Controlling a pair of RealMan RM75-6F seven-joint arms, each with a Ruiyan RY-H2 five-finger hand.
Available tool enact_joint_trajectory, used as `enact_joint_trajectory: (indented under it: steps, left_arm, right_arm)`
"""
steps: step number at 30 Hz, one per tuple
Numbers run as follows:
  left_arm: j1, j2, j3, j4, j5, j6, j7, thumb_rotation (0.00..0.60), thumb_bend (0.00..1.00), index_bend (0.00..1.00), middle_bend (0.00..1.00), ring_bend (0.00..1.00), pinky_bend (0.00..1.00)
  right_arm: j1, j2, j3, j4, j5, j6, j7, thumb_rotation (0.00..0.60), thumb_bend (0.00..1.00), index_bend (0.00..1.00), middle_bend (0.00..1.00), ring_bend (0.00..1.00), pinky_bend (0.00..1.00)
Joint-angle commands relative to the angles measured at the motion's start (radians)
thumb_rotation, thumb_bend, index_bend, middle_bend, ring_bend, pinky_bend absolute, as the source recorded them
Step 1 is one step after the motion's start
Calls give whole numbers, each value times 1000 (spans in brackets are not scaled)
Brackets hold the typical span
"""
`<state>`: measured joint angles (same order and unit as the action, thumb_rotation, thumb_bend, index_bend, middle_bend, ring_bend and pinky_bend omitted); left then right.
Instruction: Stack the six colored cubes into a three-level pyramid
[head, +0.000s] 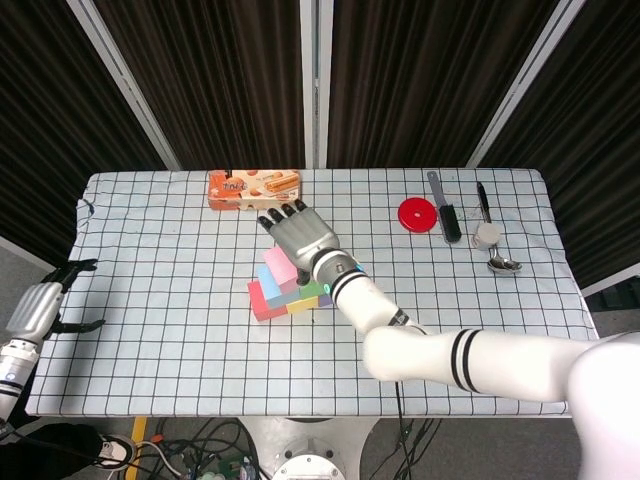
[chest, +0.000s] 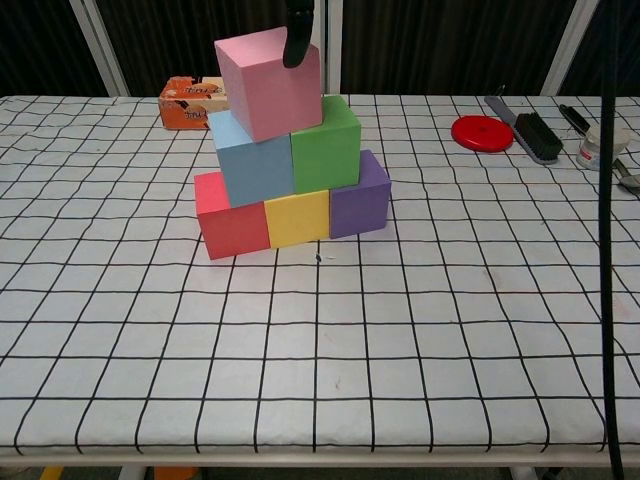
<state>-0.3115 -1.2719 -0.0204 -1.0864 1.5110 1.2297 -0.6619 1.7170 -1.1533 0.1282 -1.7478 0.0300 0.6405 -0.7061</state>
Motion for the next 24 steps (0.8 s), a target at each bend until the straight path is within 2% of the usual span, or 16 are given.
enact_joint_trajectory:
  steps: [1,5,11,24]
  left_arm:
    - [-2,0,2,-3,2,-4,0,600,22,132,181,94,189]
    - [-3,-2,5,-5,1,-9,3,600,22,132,181,94,189]
    - [-8,0,7,-8,5,-13,5,600,21,132,181,94,189]
    - [-8,0,11,-1,0,-20,-4,600,22,132,177,94,189]
  right_arm:
    - [-115,25,37,5,-164,-68,124,600,50,0,62,0,0]
    - [-169,18,52,14,-277,-97,197,600,52,0,97,0,0]
    - [-197,5,56,25,-375,-99,265,600,61,0,145,0,0]
    - [-176,-36,18,55,-423,-54,317,600,106,0,274,0,0]
